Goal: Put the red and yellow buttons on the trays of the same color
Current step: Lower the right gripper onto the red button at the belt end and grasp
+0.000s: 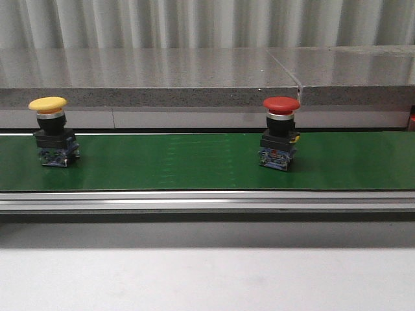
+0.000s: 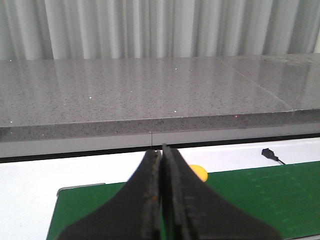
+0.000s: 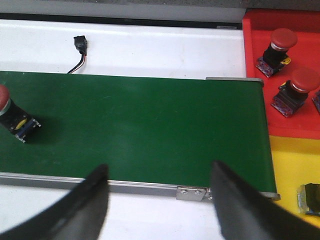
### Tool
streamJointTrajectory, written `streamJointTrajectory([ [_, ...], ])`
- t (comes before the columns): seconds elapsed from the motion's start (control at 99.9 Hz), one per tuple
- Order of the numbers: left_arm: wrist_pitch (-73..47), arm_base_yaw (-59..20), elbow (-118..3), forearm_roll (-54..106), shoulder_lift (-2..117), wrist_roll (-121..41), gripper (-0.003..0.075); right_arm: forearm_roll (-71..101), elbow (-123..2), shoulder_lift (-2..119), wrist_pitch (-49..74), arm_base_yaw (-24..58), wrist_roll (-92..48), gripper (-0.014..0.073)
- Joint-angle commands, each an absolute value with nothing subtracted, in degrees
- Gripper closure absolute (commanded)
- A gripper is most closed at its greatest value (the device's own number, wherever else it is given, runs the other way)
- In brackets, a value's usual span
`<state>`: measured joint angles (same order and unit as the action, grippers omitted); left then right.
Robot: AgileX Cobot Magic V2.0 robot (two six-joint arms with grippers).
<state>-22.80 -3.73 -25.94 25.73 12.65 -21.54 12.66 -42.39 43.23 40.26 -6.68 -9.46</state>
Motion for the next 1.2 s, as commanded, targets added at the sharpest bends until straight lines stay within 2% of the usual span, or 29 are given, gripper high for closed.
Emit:
streamJointTrajectory([
  [0.0,-19.1,-4.2,-27.3,27.0,13.2,-21.6,0.0740,14.0,-43.9,42.9,37.2,-6.5,-10.1,-0.0074],
  [0.1,-19.1,-4.2,-27.3,27.0,13.2,-21.6,0.0740,15.5,-43.9,42.9,37.3,-6.5,-10.1,-0.0041],
  [0.23,-19.1,-4.2,-27.3,27.0,13.2,-21.6,0.0740,16.6,-44.9,44.4,39.4,-6.5,-11.5,-0.0041],
  [0.46,-19.0,-4.2,-27.3,27.0,13.2,-21.6,0.0740,19.5,-48.9,53.5,41.6,-6.4,-15.0,-0.0041],
  [0.871,-19.0,-4.2,-27.3,27.0,13.2,-21.6,0.0740,20.1,-55.9,70.5,41.9,1.9,-19.2,-0.0041],
  [1.191,-19.0,-4.2,-27.3,27.0,13.2,-21.6,0.0740,20.1,-59.4,80.4,39.7,4.9,-19.9,-0.0041],
])
